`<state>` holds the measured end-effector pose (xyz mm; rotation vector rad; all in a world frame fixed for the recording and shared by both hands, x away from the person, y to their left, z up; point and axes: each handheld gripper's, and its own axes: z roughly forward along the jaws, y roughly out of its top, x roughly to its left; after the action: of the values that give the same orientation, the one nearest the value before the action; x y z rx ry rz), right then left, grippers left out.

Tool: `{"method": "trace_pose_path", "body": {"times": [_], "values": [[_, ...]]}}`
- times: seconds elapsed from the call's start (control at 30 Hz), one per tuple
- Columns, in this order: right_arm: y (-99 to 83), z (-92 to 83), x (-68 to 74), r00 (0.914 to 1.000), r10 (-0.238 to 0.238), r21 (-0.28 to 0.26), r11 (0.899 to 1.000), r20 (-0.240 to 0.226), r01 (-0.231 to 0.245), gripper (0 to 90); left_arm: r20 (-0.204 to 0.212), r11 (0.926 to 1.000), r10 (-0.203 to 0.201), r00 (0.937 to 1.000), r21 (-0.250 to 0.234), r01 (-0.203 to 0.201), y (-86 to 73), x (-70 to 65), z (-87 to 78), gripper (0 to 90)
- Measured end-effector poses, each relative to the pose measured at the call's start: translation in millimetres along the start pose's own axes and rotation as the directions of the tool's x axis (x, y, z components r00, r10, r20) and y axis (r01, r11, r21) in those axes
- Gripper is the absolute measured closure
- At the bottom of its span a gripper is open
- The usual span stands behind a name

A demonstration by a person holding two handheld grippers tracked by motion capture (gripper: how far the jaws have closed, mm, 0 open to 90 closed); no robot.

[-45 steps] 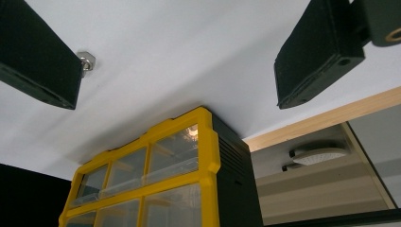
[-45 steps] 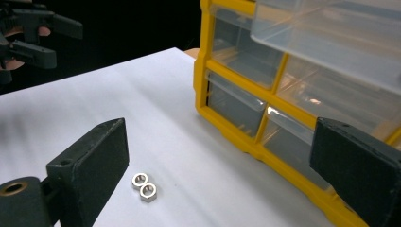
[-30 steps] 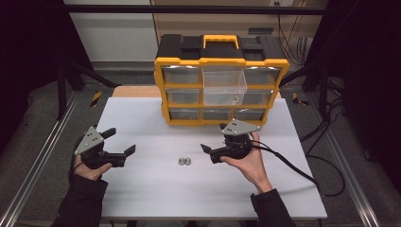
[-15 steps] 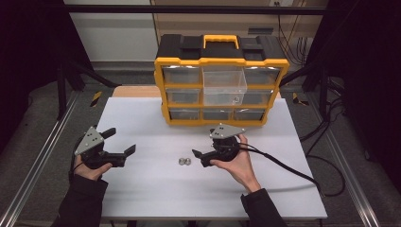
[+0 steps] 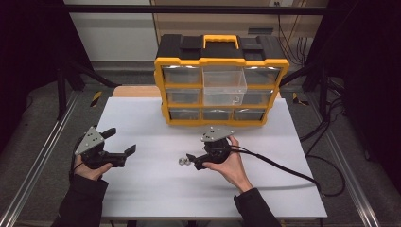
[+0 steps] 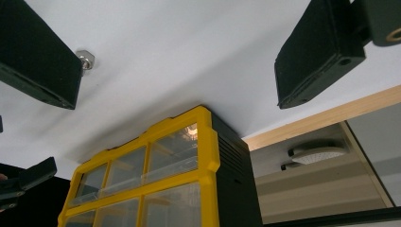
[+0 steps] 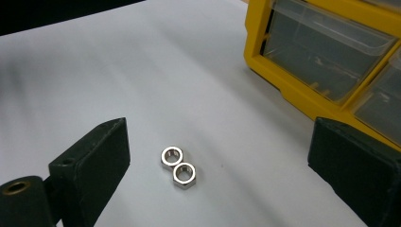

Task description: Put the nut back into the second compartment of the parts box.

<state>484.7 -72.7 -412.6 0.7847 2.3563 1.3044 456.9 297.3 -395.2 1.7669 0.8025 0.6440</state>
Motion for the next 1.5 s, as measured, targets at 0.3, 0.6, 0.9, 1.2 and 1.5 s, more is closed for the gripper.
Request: {"method": "trace_pose_path", "body": {"times": [0.3, 0.6, 0.9, 1.2, 1.5], "values": [[0.4, 12.0, 5.7, 1.0000, -0.002, 0.029, 1.000, -0.004, 0.002, 7.2, 0.000, 1.0000, 0.000, 1.0000, 0.000, 0.000, 0.0, 0.0, 0.0, 0.9], [-4.2, 26.9, 9.3, 0.9999, -0.002, 0.060, 0.998, -0.010, 0.002, 8.3, 0.001, 1.0000, -0.001, 1.0000, 0.000, 0.001, -0.2, 0.1, 0.1, 0.9], [-13.8, 40.1, 12.5, 1.0000, 0.000, 0.102, 0.995, -0.009, 0.001, 9.7, 0.000, 1.0000, 0.000, 1.0000, -0.003, 0.000, 0.1, 0.4, -0.4, 0.9], [-22.3, 51.4, 13.9, 1.0000, 0.003, 0.145, 0.989, -0.005, -0.002, 14.3, 0.000, 1.0000, 0.001, 1.0000, -0.003, -0.001, 0.4, 0.5, -0.9, 0.9], [-30.1, 61.5, 14.6, 1.0000, -0.002, 0.173, 0.985, -0.004, 0.003, 21.3, 0.000, 1.0000, -0.001, 1.0000, -0.004, 0.001, 0.3, 0.4, -1.0, 0.9]]}}
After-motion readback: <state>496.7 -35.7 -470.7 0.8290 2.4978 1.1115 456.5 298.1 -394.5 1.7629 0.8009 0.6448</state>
